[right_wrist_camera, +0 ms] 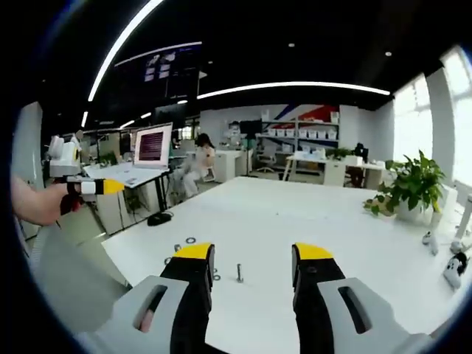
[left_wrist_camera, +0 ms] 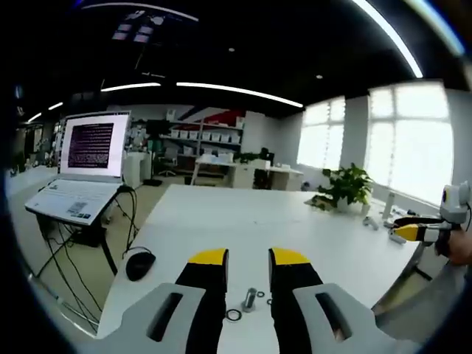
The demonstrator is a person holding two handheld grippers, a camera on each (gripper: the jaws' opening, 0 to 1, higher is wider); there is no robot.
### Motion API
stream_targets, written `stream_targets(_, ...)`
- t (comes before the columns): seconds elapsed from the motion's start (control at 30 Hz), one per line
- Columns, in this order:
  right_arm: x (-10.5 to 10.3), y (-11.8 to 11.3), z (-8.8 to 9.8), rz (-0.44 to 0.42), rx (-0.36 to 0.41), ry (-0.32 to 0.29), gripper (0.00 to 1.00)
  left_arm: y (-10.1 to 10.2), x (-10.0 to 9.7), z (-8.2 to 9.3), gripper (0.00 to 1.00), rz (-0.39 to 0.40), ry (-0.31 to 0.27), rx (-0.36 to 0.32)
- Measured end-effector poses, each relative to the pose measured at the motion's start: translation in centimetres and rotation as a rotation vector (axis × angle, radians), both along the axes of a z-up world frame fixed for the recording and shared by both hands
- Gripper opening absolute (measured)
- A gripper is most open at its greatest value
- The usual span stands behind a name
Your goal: Place the washer onto the threaded stud by aligning its center hole with the stud, sliding it down to the base, and recovering from edge contact or off-axis alignment until the washer reaches the visible bottom stop.
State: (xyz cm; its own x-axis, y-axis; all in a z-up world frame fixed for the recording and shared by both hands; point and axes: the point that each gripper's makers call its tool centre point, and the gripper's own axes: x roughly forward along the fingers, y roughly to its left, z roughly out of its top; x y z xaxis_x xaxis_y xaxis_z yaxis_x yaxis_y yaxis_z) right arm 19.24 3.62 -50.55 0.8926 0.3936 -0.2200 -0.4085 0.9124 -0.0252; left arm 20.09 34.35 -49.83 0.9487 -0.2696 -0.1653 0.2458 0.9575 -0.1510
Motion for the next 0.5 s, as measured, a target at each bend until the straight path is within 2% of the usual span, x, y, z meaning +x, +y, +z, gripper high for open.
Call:
stream_targets(0.27, 0.11, 0.02, -0.56, 0.005, -0.004, 0.032, 0.46, 0.66, 0.09, -0.07, 0.19, 0.029, 0.004, -0.007)
stream_targets(0.5, 0.06, 0.15, -0.38, 0.019, 0.029, 0.033, 0.47, 0.72, 0.21, -0.89, 0.20, 0.042, 0.039, 0.038)
